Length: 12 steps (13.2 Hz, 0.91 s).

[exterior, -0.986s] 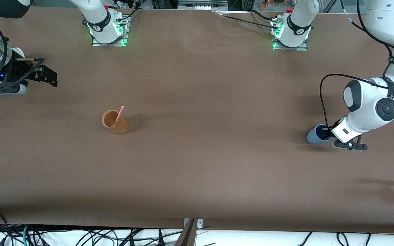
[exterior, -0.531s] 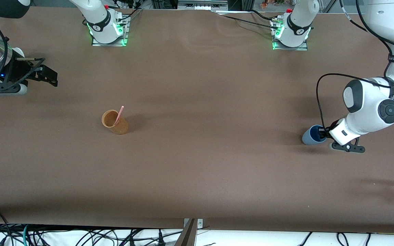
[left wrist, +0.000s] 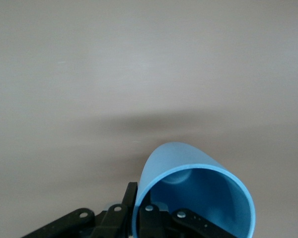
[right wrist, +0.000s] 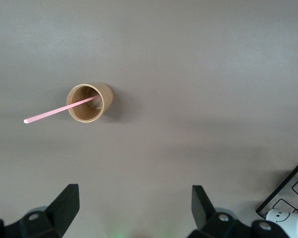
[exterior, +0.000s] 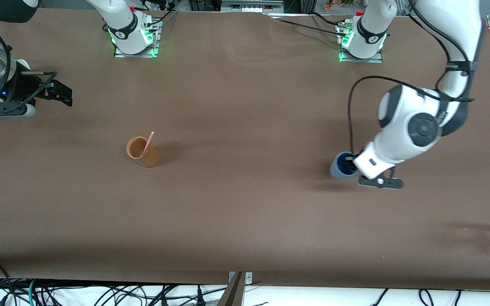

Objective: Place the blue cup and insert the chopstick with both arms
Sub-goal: 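Carry the blue cup with the left gripper toward the tan cup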

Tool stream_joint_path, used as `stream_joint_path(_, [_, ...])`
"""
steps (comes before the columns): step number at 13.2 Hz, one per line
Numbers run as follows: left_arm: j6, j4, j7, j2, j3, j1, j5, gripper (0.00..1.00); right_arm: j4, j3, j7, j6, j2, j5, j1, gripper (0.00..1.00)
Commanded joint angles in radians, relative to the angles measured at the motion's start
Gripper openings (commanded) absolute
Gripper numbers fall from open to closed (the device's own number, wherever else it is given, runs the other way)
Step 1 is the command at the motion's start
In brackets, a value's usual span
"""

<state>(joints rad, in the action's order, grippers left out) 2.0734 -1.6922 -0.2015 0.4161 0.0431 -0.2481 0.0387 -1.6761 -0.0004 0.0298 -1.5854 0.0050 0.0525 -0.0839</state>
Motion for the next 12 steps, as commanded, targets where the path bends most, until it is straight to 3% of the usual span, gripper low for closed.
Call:
stream_joint_path(1, [-0.049,0.132,-0.145,0.079,-0.018,-0.118,0.014,0.00,-0.014,0.002,-0.002,0.007,-0.016,0.003,0.000,1.00])
stream_joint_path(8, [-0.058,0.425,-0.424,0.323,-0.022,-0.319,0.041,0.00,-0.014,-0.003,0.001,0.005,-0.014,0.003,0.001,1.00])
stream_joint_path(12, [-0.049,0.509,-0.570,0.415,-0.022,-0.372,0.041,0.00,-0.014,-0.001,0.015,0.007,-0.016,0.004,0.000,1.00])
